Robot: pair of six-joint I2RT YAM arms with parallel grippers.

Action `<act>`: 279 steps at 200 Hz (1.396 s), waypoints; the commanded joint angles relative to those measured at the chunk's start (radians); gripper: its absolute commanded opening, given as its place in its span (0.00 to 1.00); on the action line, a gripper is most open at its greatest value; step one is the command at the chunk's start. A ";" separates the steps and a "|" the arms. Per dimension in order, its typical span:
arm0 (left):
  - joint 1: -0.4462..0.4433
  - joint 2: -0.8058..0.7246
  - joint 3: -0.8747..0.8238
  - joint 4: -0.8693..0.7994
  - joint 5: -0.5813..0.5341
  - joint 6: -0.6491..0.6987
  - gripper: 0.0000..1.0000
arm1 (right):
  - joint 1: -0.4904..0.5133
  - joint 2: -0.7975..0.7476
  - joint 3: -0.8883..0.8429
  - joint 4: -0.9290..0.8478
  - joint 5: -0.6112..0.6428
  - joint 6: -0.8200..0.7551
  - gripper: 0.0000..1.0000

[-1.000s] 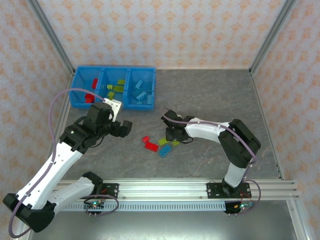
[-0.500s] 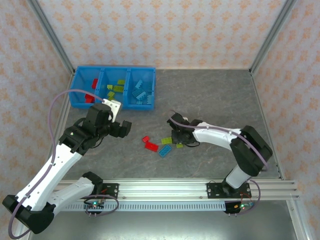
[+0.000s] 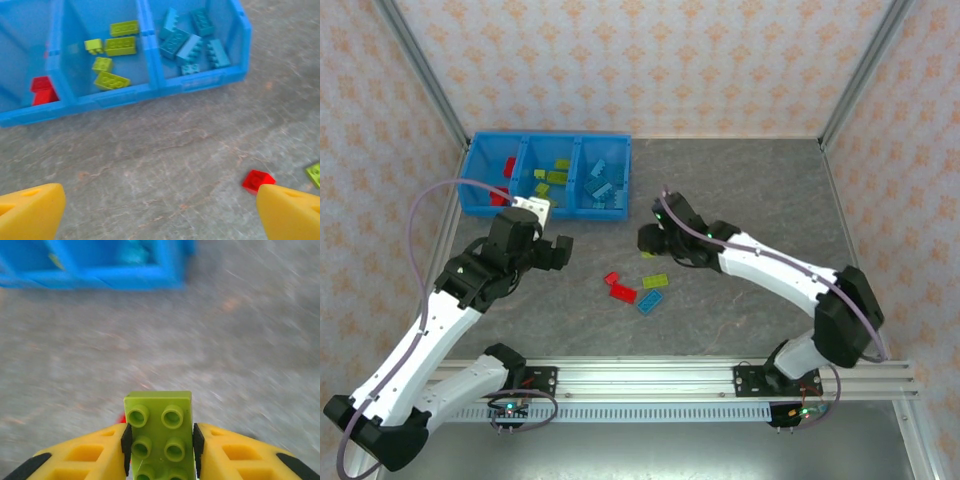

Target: Sort the legos into containers by color

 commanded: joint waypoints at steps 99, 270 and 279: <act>0.088 -0.091 -0.040 0.041 -0.221 -0.078 0.97 | -0.017 1.149 1.563 0.068 -0.108 -0.066 0.40; 0.029 0.090 0.023 0.001 0.292 -0.416 0.86 | -0.038 -0.125 0.146 -0.198 -0.032 -0.158 0.73; -0.022 0.102 -0.012 0.048 0.305 -0.481 0.86 | -0.039 -0.218 0.050 -0.203 -0.010 -0.122 0.76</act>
